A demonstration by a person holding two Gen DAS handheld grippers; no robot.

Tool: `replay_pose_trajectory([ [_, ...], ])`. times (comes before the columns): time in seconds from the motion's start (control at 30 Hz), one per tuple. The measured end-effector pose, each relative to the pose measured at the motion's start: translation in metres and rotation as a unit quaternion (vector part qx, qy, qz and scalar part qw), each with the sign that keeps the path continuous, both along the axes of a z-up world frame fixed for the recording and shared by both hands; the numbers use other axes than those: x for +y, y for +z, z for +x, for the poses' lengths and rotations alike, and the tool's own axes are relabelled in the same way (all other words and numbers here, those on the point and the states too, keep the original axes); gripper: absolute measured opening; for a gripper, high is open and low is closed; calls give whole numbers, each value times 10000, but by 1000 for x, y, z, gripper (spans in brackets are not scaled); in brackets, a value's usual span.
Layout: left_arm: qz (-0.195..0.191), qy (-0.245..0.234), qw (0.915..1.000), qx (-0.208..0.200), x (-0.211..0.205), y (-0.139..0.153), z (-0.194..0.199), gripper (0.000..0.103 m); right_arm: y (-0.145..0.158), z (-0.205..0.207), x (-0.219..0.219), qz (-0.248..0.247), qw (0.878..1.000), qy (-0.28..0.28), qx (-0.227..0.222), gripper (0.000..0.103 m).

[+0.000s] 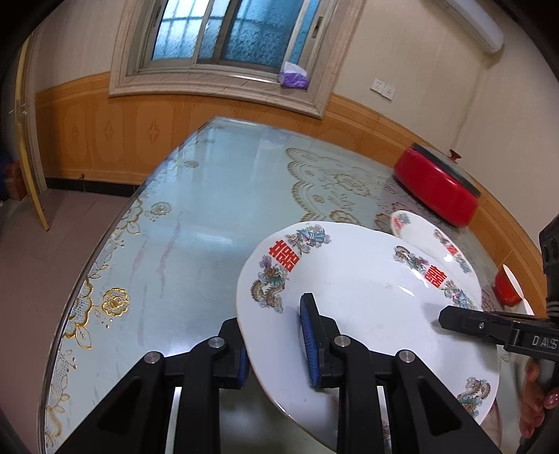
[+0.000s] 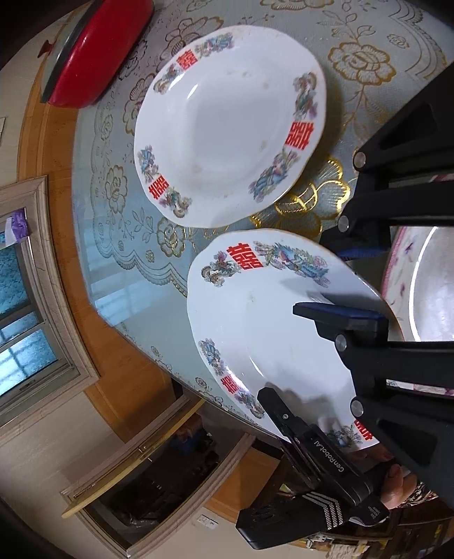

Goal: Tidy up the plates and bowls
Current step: 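Lift the white plate onto the pink-rimmed plate and open the left tool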

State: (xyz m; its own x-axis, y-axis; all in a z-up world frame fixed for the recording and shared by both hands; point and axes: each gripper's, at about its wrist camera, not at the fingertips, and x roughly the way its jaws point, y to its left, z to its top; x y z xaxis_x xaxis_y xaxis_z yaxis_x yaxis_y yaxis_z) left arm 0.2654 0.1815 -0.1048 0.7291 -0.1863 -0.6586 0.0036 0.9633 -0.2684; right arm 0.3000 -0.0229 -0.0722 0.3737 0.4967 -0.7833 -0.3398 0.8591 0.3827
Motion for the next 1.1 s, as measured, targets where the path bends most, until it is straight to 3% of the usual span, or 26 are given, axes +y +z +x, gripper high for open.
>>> replay_pose_trajectory([
  [0.23, 89, -137, 9992, -355, -15, 15, -36, 27, 17, -36, -18, 54, 9996, 42, -267, 21],
  [0.47, 89, -354, 9983, -452, -34, 18, -74, 28, 29, -82, -39, 79, 9989, 100, -443, 21],
  [0.8, 181, -657, 9969, -386, -64, 15, -119, 28, 22, -135, -70, 162, 9988, 44, -464, 21],
  [1.1, 309, -744, 9966, -154, -84, -2, -138, 30, 4, -156, -87, 185, 9996, -9, -233, 22],
])
